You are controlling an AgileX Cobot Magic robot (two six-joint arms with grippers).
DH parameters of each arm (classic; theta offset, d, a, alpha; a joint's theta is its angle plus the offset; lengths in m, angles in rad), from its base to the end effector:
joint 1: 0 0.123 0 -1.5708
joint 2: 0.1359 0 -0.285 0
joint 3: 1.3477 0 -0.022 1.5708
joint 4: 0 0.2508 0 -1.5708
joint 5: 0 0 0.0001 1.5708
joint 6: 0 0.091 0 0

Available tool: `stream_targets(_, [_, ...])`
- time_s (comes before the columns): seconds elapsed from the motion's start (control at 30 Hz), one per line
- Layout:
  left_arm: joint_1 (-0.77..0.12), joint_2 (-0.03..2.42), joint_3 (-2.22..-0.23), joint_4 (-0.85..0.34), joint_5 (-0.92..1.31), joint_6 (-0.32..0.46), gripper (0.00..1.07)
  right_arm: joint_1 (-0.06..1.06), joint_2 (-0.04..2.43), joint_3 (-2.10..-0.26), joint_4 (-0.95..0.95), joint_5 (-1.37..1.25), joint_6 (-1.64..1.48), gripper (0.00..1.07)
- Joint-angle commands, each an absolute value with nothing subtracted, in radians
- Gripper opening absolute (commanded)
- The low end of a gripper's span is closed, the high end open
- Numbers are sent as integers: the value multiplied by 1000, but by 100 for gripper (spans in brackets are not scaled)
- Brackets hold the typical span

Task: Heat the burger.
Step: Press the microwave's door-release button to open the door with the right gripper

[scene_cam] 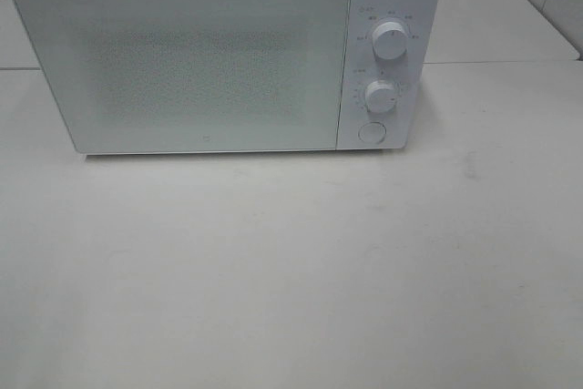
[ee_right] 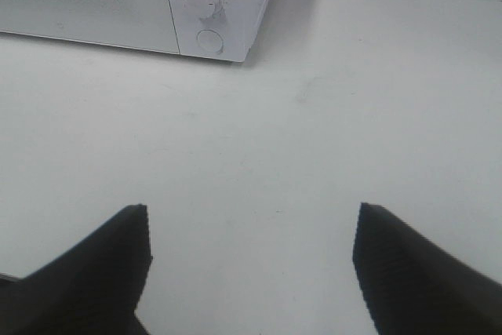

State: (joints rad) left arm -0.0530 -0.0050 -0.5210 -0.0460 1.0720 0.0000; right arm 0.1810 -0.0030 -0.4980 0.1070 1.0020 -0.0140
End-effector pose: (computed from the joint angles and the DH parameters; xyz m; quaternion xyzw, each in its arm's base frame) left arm -0.0088 -0.0032 0.2822 0.0238 0.8488 -0.0369 0.5269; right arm -0.0044 0.0075 0.2819 -0.0819 0.8321 0.0988 0.5396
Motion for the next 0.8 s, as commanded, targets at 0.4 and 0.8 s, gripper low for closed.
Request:
stream_targets(0.4, [-51, -19, -516, -43, 1073, 0, 98, 176, 5, -498, 99, 989, -9, 71])
stream_targets(0.8, [-51, -19, -516, -43, 1073, 0, 98, 178, 244, -522, 99, 752, -11, 71])
